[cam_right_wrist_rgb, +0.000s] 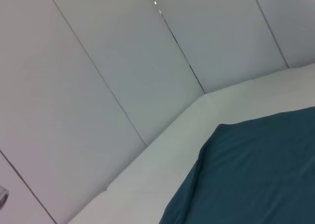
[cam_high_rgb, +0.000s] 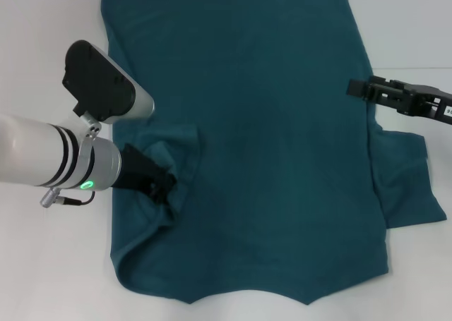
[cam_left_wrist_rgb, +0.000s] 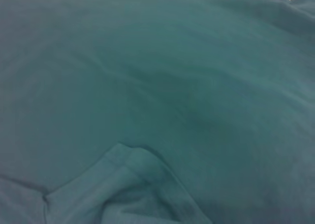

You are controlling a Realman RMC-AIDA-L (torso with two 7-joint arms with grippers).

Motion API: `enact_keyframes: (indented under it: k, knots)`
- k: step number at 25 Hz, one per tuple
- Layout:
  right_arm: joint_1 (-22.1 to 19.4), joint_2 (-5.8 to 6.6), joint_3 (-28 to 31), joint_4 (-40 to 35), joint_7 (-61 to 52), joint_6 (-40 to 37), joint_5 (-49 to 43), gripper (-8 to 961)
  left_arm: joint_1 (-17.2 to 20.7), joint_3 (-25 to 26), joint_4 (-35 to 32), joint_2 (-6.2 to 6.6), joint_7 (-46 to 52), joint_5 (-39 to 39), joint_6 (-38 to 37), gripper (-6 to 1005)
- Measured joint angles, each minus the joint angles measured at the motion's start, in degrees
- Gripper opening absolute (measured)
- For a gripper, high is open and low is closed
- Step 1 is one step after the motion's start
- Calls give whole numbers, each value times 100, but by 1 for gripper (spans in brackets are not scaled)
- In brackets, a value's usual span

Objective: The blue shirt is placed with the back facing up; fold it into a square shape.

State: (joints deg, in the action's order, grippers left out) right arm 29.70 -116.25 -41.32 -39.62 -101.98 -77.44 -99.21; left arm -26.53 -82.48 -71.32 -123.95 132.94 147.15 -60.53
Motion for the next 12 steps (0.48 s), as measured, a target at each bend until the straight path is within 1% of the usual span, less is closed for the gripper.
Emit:
enact_keyframes:
  k: [6,12]
  knots:
    - [3,-20,-3,-30,1,-9,-1,820,-3,-48,11,-13,-26,7,-138,66]
    - [-23,-21,-7,-33,9,2,-1,820,29,2,-117,-8,-109,8,-165,210]
